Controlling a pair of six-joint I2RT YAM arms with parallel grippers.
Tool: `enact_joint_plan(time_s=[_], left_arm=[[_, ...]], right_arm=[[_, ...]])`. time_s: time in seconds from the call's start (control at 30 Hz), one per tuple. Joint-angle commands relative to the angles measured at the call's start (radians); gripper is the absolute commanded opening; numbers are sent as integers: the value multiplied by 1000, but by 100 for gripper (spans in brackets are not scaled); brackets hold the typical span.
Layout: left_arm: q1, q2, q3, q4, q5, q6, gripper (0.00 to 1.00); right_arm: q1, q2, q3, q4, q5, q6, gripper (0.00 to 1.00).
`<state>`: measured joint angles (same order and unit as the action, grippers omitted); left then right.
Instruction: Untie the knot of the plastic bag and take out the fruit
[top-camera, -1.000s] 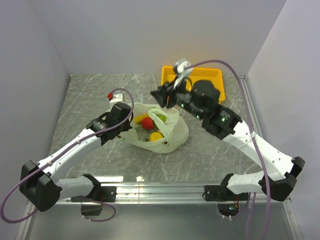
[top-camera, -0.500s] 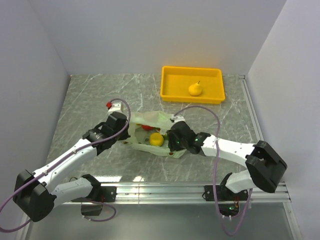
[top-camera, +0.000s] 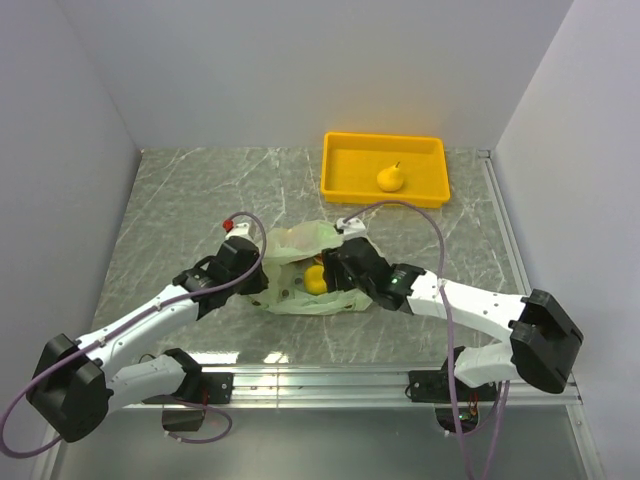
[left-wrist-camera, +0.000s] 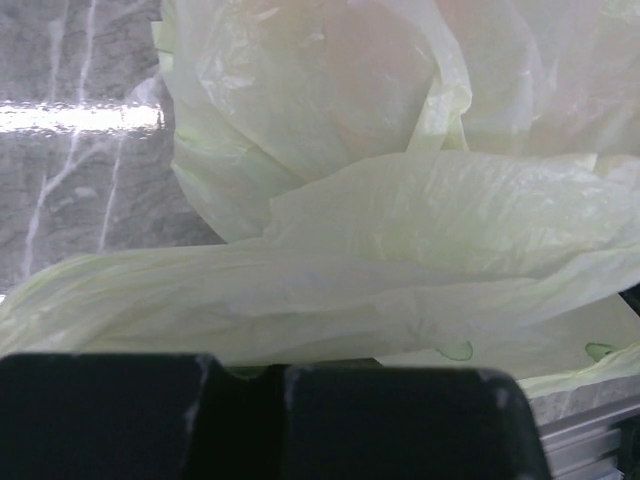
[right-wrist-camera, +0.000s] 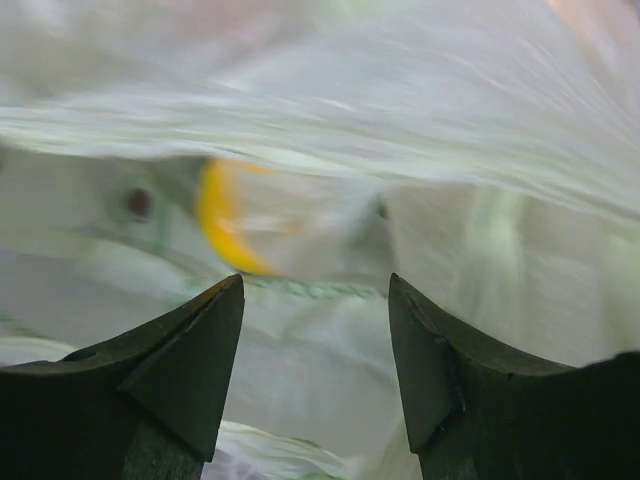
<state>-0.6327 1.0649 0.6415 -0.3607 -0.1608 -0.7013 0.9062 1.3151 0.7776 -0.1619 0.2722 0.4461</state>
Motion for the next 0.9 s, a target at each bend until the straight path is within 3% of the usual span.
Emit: enact_joint_plan(time_s=[0.0, 0.07, 0.2, 0.3, 0.57, 0.67, 0.83, 0.87], left_arm=[[-15, 6, -2, 52, 24, -20, 0], [-21, 13, 0, 51, 23, -26, 1], [-39, 32, 12, 39, 9, -40, 1], [-51, 40, 23, 26, -5, -46, 0], [-58, 75, 41, 0, -23, -50, 0], [-56, 81, 47, -1, -26, -49, 1], [-56, 93, 55, 6, -39, -38, 1], [-58, 102, 60, 5, -43, -35, 1]], right_arm=[[13, 25, 95, 67, -28, -92, 67], [13, 87, 133, 70, -44, -86, 67], [14, 191, 150, 108, -41, -23, 83], [23, 249, 167, 107, -51, 12, 88], [54, 386, 206, 110, -15, 42, 86], [54, 381, 192, 140, -31, 25, 75], [69, 316, 178, 140, -37, -6, 23], [71, 296, 167, 142, -44, -17, 19]])
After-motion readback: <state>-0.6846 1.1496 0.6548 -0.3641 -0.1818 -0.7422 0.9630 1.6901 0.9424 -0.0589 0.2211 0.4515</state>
